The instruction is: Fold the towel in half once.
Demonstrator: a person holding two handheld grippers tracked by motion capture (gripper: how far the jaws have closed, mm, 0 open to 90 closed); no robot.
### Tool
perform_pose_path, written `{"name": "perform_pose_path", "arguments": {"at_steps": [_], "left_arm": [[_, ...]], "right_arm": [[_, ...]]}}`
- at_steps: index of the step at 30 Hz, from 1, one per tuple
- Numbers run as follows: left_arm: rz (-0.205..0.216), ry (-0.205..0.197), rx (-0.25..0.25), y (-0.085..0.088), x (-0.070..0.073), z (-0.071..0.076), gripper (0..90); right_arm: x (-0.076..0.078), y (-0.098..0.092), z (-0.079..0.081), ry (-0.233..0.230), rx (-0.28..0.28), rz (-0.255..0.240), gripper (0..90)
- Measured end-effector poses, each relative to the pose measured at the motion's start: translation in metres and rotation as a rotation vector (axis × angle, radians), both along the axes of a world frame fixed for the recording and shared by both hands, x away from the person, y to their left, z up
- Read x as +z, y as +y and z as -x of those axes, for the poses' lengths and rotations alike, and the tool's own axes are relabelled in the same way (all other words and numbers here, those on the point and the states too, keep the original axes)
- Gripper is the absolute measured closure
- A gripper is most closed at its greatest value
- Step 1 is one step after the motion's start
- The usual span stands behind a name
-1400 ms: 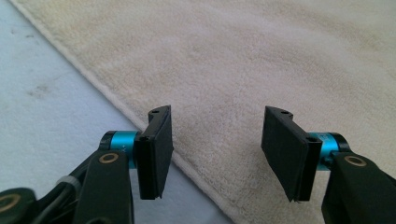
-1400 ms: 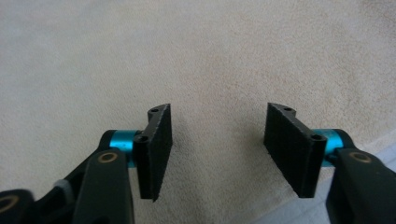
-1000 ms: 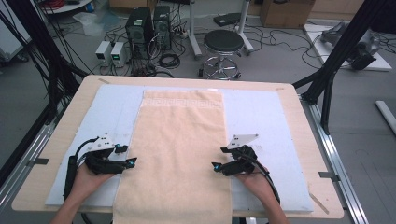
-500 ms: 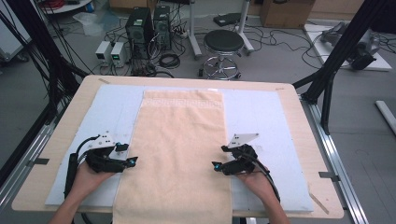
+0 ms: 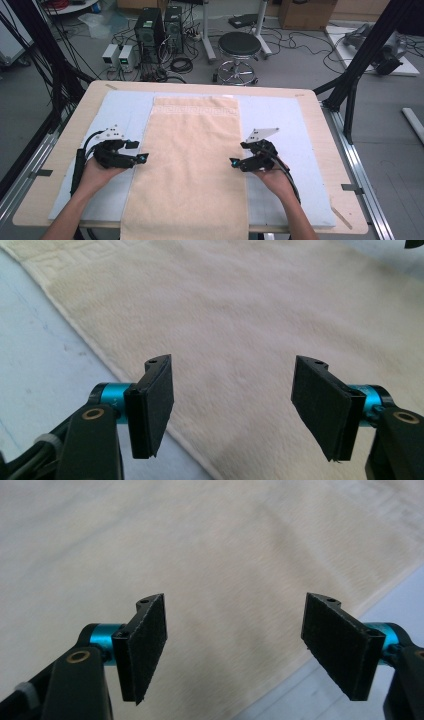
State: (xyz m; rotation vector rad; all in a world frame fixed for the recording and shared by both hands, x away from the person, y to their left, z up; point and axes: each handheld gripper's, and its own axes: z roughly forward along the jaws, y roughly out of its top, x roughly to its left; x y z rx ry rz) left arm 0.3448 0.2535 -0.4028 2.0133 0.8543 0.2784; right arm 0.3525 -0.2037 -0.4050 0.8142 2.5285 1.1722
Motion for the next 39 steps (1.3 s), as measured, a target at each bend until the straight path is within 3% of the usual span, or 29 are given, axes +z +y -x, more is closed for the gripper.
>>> {"name": "perform_pose_path", "arguments": {"at_steps": [9,15,18,20,23,31,35,37,39], "left_arm": [[0.009,0.027,0.041,-0.004,0.011,-0.048,34.5],[-0.035,0.025,0.087,-0.006,0.022,-0.083,35.0],[-0.028,0.033,0.105,-0.008,0.016,-0.097,36.0],[-0.019,0.040,0.116,-0.009,0.007,-0.104,37.2],[-0.039,0.061,0.128,-0.009,-0.004,-0.110,38.2],[-0.065,0.104,0.180,-0.009,-0.022,-0.119,40.2],[-0.071,0.126,0.183,-0.011,-0.028,-0.121,44.5],[-0.104,0.136,0.184,-0.015,-0.032,-0.121,45.8],[-0.124,0.116,0.196,-0.017,-0.032,-0.120,48.6]], "right_arm": [[0.015,0.001,-0.052,0.005,-0.044,0.008,26.0],[0.028,0.004,-0.090,0.006,-0.058,0.036,26.9],[0.031,0.005,-0.106,0.005,-0.082,0.032,28.5],[0.028,0.006,-0.116,0.028,-0.091,0.031,28.5],[0.018,0.009,-0.123,0.046,-0.093,0.039,28.4],[-0.013,0.013,-0.138,0.153,-0.137,0.063,29.5],[-0.023,0.015,-0.138,0.175,-0.140,0.109,36.9],[-0.025,0.015,-0.137,0.166,-0.148,0.111,41.9],[-0.025,0.016,-0.136,0.151,-0.151,0.127,47.1]]}}
